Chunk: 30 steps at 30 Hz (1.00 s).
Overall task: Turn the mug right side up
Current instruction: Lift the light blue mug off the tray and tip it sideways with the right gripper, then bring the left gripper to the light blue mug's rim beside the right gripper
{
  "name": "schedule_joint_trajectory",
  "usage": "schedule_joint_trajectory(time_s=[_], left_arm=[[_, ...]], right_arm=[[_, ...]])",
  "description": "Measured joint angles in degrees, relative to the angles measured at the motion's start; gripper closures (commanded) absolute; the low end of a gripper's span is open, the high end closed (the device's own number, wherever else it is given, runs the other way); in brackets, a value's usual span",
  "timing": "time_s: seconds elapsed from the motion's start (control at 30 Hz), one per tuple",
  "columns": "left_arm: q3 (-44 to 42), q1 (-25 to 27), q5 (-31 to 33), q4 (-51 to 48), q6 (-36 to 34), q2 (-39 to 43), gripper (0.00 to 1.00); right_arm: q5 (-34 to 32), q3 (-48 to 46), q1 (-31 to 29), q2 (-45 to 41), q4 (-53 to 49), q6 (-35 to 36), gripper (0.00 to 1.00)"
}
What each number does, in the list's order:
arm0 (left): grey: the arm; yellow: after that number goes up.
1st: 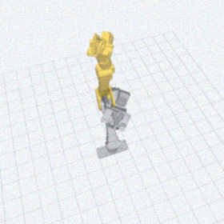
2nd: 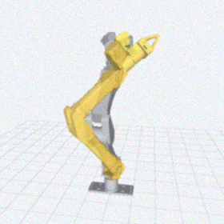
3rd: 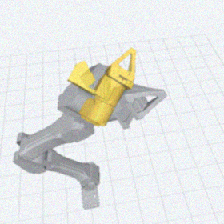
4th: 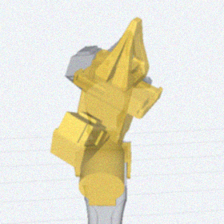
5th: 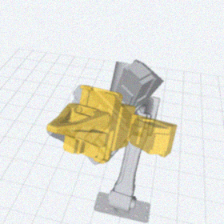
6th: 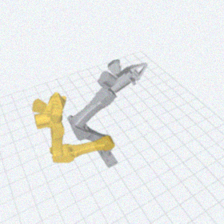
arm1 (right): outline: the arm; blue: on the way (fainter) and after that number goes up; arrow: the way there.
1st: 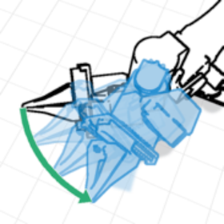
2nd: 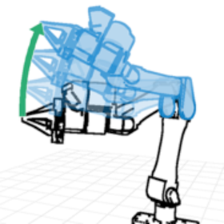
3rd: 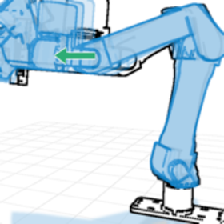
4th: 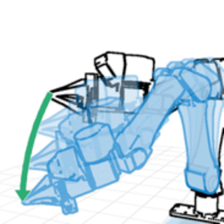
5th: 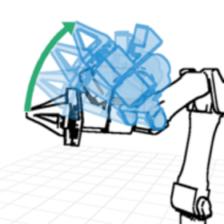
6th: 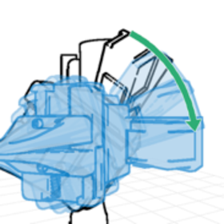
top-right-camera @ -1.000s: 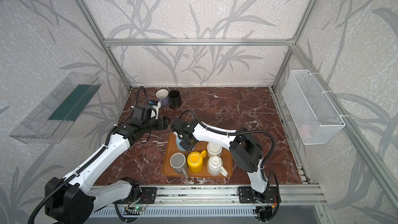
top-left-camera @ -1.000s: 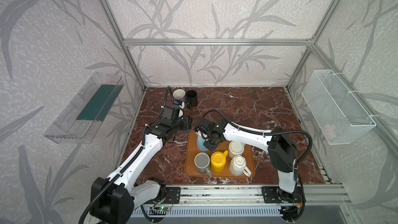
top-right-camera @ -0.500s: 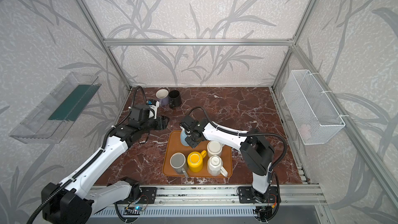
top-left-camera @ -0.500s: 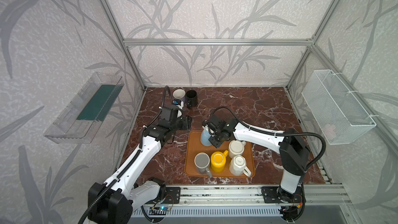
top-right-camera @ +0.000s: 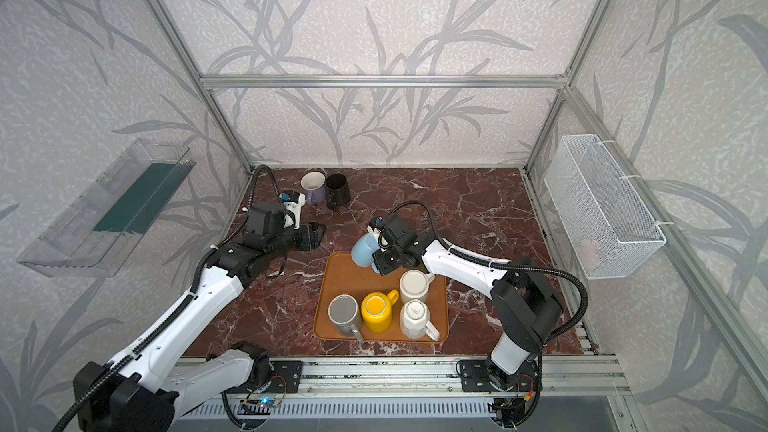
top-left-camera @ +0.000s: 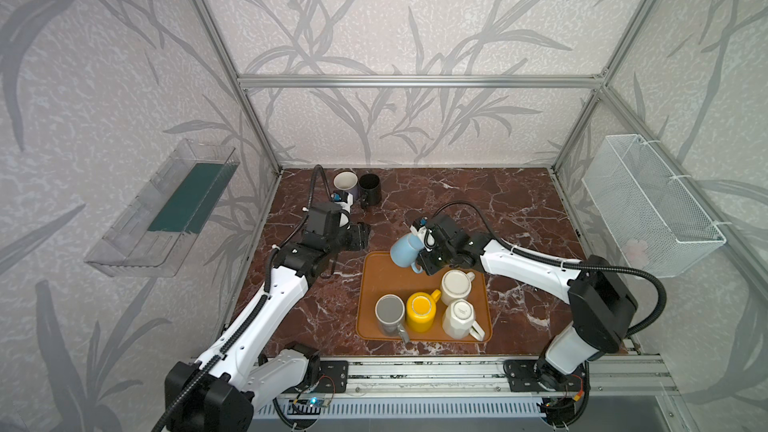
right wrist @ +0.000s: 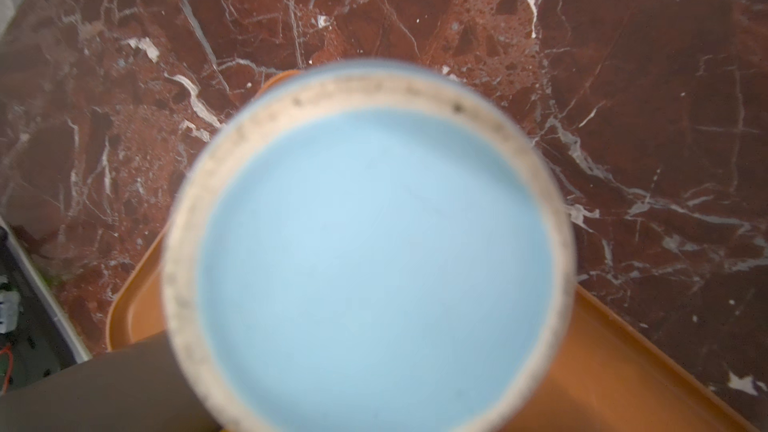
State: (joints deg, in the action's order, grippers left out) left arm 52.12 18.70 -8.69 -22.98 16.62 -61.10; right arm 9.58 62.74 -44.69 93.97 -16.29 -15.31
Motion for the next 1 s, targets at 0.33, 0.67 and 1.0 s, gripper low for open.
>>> schedule_joint_trajectory(time_s=[0.33, 0.67, 1.0], left_arm=[[-1.6, 0.0, -2.4, 3.1, 0.3, 0.6, 0.37], [-5.5, 0.0, -9.6, 9.3, 1.2, 1.4, 0.37], [-9.7, 0.0, -14.6, 15.6, 1.6, 6.4, 0.40]], right_arm=[[10.1, -1.0, 4.0, -0.1, 13.5, -3.5, 1.00], [20.3, -4.0, 7.7, -0.1, 29.2, -10.8, 1.00], [25.9, -4.2, 9.6, 0.8, 42.4, -19.9, 1.00]])
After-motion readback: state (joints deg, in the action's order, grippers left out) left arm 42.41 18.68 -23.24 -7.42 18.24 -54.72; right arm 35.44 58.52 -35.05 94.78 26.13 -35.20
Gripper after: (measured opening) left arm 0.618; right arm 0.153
